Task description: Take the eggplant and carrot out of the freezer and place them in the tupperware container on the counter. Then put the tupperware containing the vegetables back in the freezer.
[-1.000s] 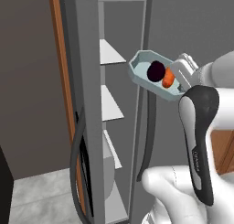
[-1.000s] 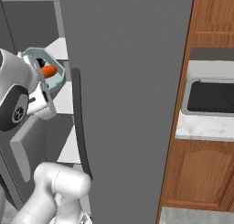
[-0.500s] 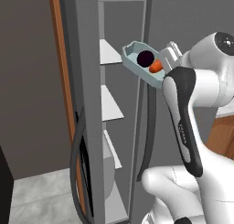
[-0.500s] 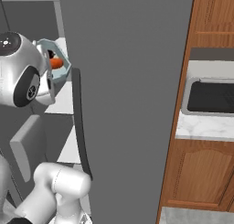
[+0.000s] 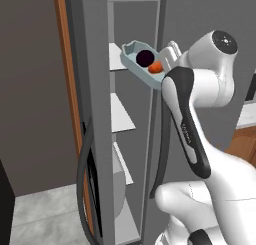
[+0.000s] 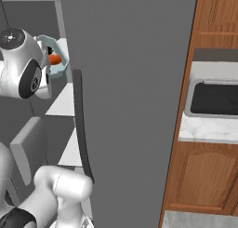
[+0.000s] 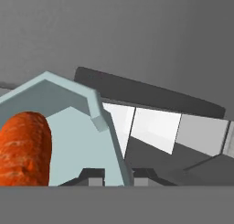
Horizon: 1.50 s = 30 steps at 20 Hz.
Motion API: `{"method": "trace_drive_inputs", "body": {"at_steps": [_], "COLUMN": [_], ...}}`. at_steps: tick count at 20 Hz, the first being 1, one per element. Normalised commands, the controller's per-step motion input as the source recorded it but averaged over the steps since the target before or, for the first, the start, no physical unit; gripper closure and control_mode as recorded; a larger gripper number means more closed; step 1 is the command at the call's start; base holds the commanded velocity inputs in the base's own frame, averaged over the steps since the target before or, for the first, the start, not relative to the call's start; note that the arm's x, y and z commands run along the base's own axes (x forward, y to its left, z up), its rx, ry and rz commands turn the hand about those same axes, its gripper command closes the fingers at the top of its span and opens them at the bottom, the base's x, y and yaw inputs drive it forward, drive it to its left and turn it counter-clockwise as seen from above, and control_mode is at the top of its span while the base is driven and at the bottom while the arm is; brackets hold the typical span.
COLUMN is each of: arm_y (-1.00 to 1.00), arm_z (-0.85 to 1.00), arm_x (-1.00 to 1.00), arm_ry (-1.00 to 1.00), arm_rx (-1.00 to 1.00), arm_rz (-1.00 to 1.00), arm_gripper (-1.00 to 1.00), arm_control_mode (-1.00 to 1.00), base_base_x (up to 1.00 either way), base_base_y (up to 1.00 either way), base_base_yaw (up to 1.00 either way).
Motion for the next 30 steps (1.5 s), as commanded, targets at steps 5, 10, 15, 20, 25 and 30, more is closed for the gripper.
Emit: {"method": "trace_drive_inputs", "body": {"at_steps": [5,10,15,20,25,30], "arm_y": [0.28,0.36,0.27,0.23,0.1,0.16], "arm_z": [0.0,0.0,0.0,0.0,0.0,0.0], "arm_x": [0.55,0.47,0.63,0.62,0.56,0.56], "arm_ry": [0.0,0.0,0.0,0.0,0.0,0.0], "arm_rx": [0.05,0.06,0.06,0.05,0.05,0.02], "arm_rz": [0.0,0.0,0.0,0.0,0.0,-0.01], "arm_gripper": [1.0,1.0,1.0,1.0,1.0,1.0], "arm_control_mode": [-1.0,-1.0,-1.0,-1.0,-1.0,-1.0], "base_base_x": [0.0,0.0,0.0,0.0,0.0,0.0], "base_base_y": [0.0,0.0,0.0,0.0,0.0,0.0], "base_base_yaw": [0.0,0.0,0.0,0.0,0.0,0.0]}}
